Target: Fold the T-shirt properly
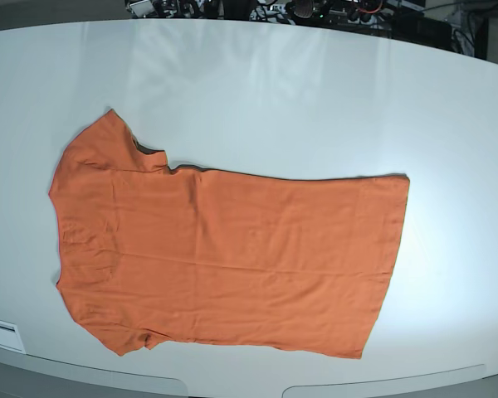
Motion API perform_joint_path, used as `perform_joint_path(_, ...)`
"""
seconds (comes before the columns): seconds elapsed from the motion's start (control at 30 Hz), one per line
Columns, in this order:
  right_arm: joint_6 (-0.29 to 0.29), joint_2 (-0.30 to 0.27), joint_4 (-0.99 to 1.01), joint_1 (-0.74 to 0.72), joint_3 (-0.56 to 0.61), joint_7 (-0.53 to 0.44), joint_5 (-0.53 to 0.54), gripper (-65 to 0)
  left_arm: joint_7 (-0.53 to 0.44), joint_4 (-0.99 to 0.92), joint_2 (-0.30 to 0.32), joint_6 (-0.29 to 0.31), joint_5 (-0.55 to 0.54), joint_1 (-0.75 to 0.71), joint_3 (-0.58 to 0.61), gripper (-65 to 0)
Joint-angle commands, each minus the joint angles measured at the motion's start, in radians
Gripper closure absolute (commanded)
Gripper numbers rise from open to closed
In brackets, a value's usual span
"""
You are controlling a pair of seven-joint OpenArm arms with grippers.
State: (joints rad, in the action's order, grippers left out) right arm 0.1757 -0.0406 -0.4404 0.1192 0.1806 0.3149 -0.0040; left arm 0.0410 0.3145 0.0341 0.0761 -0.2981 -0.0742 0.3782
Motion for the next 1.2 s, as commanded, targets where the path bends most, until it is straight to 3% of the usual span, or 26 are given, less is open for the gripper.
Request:
perform_joint_path(0.0,0.001,-0.004,-0.018,-0.017,-0.003,0.0,-0.004,0.0,-0.011,0.009,-0.001,0.016,0.003,0.0,0.0,0.0)
perform_joint_path(0.87,0.003,-0.004,-0.025,-0.017,-0.003,-0.001,-0.004,0.0,0.015,0.029,0.0,0.02,0.011,0.0,0.0,0.0)
perform_joint_path(1.03,0.042,-0.004,-0.031,-0.013,-0.003,0.013,-0.004,0.0,0.041,0.029,0.0,0.02,0.019,-0.006,0.0,0.0)
perform_joint_path(1.17,0.056,-0.005,-0.031,0.024,-0.003,0.049,-0.004,0.0,0.085,0.053,0.005,0.022,0.087,-0.043,0.0,0.0)
